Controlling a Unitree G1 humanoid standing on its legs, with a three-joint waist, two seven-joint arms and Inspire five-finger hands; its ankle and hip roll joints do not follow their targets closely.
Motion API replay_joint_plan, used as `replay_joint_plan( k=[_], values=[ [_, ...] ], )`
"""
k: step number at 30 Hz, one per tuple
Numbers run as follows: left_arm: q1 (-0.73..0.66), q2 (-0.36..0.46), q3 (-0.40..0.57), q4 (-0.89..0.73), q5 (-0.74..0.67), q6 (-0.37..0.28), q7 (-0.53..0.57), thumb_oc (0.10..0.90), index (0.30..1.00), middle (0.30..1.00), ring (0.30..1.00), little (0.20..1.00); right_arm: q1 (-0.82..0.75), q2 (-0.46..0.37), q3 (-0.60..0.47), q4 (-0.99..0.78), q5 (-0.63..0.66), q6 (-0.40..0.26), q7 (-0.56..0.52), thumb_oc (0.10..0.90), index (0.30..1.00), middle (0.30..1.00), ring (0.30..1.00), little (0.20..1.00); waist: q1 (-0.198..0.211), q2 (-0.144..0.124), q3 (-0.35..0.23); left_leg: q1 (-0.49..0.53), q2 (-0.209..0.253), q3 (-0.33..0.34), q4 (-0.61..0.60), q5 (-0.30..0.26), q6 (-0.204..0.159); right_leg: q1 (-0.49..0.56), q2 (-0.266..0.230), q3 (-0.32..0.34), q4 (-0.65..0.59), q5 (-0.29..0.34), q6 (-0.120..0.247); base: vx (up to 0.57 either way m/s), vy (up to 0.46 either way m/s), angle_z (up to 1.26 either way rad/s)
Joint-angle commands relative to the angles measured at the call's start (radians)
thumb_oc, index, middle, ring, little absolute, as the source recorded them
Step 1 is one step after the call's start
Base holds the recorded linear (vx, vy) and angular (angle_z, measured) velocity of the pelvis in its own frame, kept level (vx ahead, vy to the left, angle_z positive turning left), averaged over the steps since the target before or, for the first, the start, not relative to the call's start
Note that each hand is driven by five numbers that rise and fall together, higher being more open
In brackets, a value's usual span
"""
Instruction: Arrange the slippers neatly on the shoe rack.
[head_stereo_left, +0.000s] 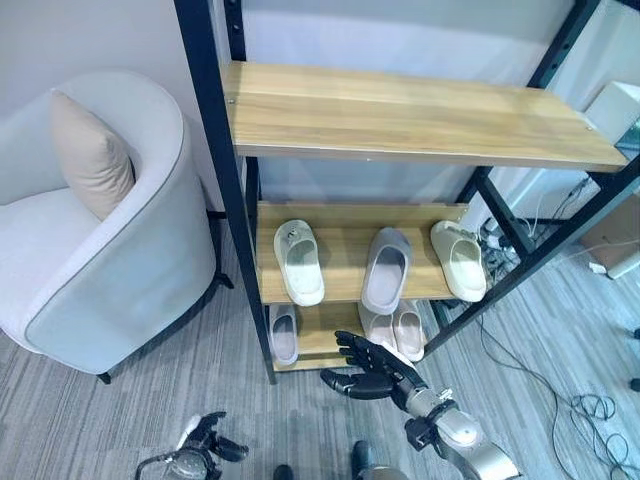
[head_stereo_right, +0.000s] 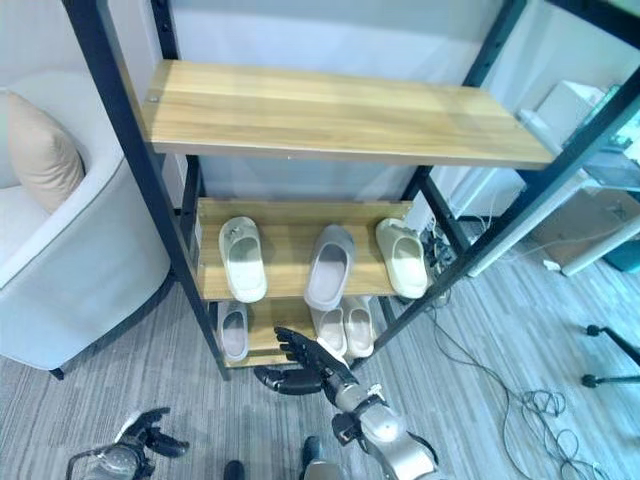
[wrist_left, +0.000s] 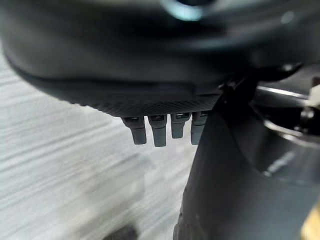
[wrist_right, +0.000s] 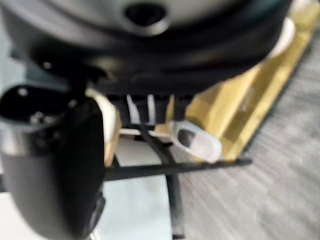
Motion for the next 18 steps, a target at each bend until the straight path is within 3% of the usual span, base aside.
replay_joint_plan(
  k=[1,6,18],
  values=[
    [0.009,-0.02,0.015,0.069,0.06,0.001,-0.008,0.8,0.9,0.9,0.9,0.9,-0.033,-0.064,-0.111,-0.216,-0.033,-0.138,-0.043,0.8,0.9,0.9,0.9,0.9,0.009,0.016,-0.038,-0.087,0.039,-0.034,0.057,-0.056,-0.033,0.079,0.026,0.013,-0.009,-0.095,0.035,0.09,-0.031,-0.18],
    [0.036,-0.055,0.005,0.068,0.093,0.006,-0.01,0.8,0.9,0.9,0.9,0.9,-0.012,-0.075,-0.224,-0.252,-0.181,-0.148,-0.161,0.8,0.9,0.9,0.9,0.9,0.011,0.022,-0.059,-0.064,0.046,-0.046,0.01,-0.04,-0.041,0.121,0.04,-0.002,-0.046,-0.108,0.028,0.06,-0.039,-0.01],
    [0.011,-0.059,-0.04,0.014,0.101,-0.004,0.034,0.8,0.9,0.9,0.9,0.9,-0.179,-0.11,-0.364,-0.017,-0.427,-0.089,-0.454,0.8,0.9,0.9,0.9,0.9,0.037,0.028,-0.075,-0.085,0.042,-0.082,0.001,-0.033,-0.061,0.153,0.048,-0.049,-0.103,-0.11,0.021,0.02,-0.021,0.13]
  ],
)
